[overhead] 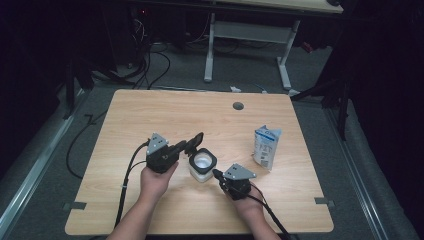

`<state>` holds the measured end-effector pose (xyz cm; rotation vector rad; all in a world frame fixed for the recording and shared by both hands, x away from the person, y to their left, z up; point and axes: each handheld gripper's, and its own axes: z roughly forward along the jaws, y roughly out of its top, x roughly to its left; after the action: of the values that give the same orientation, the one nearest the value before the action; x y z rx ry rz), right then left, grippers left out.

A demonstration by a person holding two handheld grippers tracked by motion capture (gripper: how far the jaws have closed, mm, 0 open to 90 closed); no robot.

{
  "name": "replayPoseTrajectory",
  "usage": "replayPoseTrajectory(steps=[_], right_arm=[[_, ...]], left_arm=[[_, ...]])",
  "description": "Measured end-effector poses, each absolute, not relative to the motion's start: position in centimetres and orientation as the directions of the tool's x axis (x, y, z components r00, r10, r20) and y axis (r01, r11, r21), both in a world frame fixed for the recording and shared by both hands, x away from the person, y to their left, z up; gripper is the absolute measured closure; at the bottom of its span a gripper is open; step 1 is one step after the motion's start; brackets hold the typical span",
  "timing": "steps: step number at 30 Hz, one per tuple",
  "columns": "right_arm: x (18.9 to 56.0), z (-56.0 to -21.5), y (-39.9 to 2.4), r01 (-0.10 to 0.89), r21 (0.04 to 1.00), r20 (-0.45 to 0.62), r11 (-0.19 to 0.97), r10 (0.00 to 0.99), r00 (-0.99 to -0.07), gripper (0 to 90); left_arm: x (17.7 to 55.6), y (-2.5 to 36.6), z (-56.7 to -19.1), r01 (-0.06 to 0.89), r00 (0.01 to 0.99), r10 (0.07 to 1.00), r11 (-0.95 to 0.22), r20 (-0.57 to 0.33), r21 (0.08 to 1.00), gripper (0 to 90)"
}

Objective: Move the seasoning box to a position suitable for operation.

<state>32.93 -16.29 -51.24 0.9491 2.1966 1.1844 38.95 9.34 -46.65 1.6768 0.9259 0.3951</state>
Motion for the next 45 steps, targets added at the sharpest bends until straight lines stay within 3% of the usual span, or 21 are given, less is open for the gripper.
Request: replayPoseTrajectory(steps=[26, 32, 40, 45], right_arm=[[32.5, -51.1, -16.8, 0.351, 0.853, -0.079, 0.387, 0.76, -0.645, 89.6], [32.1, -51.7, -18.7, 0.397, 0.848, -0.046, 0.352, 0.794, -0.606, 89.6], [32.0, -51.3, -20.0, 0.398, 0.852, -0.059, 0.34, 0.818, -0.572, 89.3], [31.9, -51.5, -20.2, 0.401, 0.853, -0.046, 0.333, 0.815, -0.578, 88.9]], left_arm=[[36.4, 9.1, -48.3, 0.341, 0.669, 0.727, -0.118, -0.153, 0.933, 89.9], [36.7, 10.1, -50.9, 0.399, 0.65, 0.741, -0.139, -0.172, 0.906, 89.9], [37.5, 9.9, -51.3, 0.409, 0.637, 0.754, -0.157, -0.158, 0.899, 89.9], [38.3, 9.3, -51.4, 0.446, 0.628, 0.752, -0.135, -0.202, 0.885, 89.9]])
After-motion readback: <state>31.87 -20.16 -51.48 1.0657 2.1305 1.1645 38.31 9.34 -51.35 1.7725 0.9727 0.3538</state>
